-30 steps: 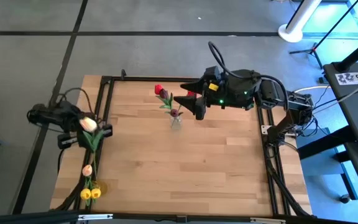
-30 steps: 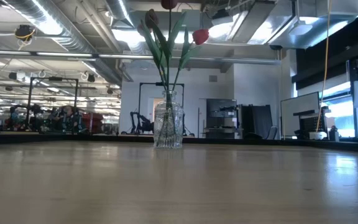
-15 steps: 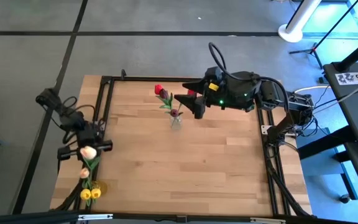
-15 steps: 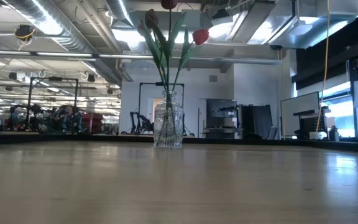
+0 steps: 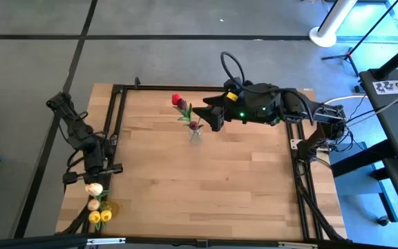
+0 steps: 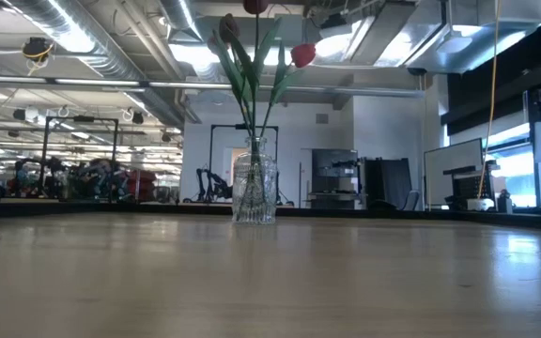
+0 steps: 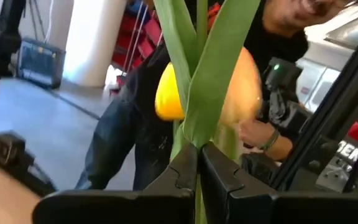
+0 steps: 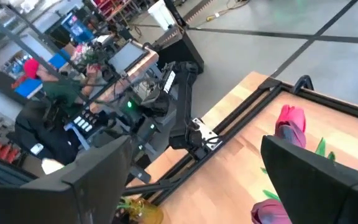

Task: Sort flowers into vase by color
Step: Put the white flower into the yellow vase

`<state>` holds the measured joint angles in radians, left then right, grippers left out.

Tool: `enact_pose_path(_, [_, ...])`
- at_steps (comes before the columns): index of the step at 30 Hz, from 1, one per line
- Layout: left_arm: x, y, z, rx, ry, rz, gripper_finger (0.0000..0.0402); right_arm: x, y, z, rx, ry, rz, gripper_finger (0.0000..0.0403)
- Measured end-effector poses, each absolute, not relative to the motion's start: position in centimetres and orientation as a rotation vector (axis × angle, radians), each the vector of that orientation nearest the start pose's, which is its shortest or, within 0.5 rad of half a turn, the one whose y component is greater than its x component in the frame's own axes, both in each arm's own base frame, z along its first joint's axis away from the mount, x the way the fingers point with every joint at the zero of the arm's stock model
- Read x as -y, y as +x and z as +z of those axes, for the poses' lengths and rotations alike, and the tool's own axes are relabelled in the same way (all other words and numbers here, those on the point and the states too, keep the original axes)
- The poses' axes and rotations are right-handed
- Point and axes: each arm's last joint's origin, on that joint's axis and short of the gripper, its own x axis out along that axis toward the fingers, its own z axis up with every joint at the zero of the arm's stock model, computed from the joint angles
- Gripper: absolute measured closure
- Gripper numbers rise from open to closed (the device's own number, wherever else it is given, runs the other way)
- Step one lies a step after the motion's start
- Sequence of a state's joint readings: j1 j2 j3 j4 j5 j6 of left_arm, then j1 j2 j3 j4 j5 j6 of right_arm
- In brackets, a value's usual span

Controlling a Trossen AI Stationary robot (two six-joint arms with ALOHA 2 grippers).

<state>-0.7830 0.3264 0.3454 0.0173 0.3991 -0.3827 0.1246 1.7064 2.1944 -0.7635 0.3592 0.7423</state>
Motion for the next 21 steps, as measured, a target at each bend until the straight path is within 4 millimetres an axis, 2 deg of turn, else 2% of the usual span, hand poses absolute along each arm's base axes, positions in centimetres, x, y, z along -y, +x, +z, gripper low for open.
enact_pose_path(8, [8.6,6.7,25.4,-0.184,-0.307,-1.163,0.0401,-2.6,33.9,50.3,-0.170,0.678,-0.364,0.0047])
enact_pose_path(16, [9.2,6.1,25.4,-0.129,-0.206,-1.176,0.0401,-2.4,33.2,48.3,-0.346,0.731,-0.469,0.0047])
enact_pose_path(21, [9.6,5.8,23.9,-0.141,-0.158,-1.186,0.0401,-2.4,33.7,48.3,-0.314,0.744,-0.466,0.0047])
